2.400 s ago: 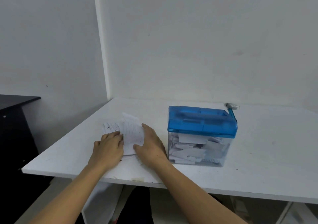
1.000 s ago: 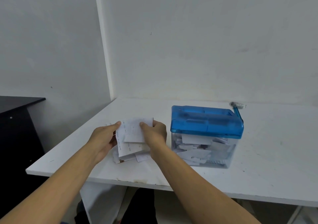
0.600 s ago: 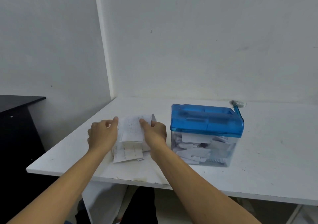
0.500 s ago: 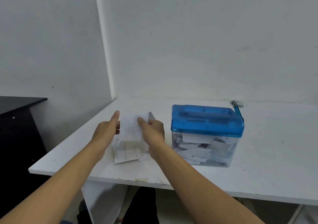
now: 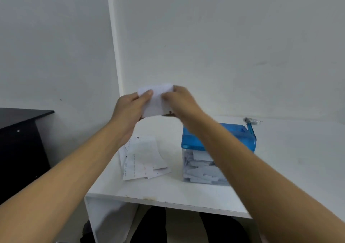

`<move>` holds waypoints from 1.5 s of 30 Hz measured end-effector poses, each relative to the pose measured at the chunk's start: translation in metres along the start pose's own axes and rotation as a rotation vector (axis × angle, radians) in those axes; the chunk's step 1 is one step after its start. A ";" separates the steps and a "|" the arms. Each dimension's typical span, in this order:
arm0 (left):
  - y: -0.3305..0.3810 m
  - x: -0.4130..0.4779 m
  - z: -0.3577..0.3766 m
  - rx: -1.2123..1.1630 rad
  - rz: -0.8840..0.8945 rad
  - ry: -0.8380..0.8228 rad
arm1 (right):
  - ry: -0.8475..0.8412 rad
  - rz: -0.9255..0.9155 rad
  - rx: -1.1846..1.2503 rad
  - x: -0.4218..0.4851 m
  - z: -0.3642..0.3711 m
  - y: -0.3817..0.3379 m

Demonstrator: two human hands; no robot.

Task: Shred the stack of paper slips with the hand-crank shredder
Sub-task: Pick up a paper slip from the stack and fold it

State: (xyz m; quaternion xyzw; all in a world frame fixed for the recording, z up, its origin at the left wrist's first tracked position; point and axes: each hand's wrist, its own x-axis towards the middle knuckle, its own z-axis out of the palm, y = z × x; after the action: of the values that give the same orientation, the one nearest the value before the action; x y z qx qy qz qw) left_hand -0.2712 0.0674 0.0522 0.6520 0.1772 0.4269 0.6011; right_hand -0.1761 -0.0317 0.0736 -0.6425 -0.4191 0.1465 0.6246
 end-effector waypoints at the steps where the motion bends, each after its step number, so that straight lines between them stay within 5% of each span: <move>1: 0.004 0.001 0.009 -0.001 0.010 -0.014 | 0.018 -0.020 -0.065 -0.001 -0.013 -0.004; 10: -0.013 0.001 0.073 0.304 0.069 -0.285 | 0.085 -0.019 -0.643 -0.023 -0.113 0.012; 27: -0.032 -0.006 0.089 0.569 0.207 -0.174 | 0.194 -0.037 -0.515 -0.034 -0.132 0.057; 45: -0.042 -0.011 0.088 0.596 0.109 -0.315 | 0.236 -0.039 -0.604 -0.036 -0.130 0.067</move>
State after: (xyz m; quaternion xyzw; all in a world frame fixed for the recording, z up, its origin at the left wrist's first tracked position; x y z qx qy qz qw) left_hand -0.1978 0.0124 0.0163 0.8655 0.1638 0.2818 0.3802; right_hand -0.0809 -0.1372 0.0224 -0.8031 -0.3806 -0.0718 0.4528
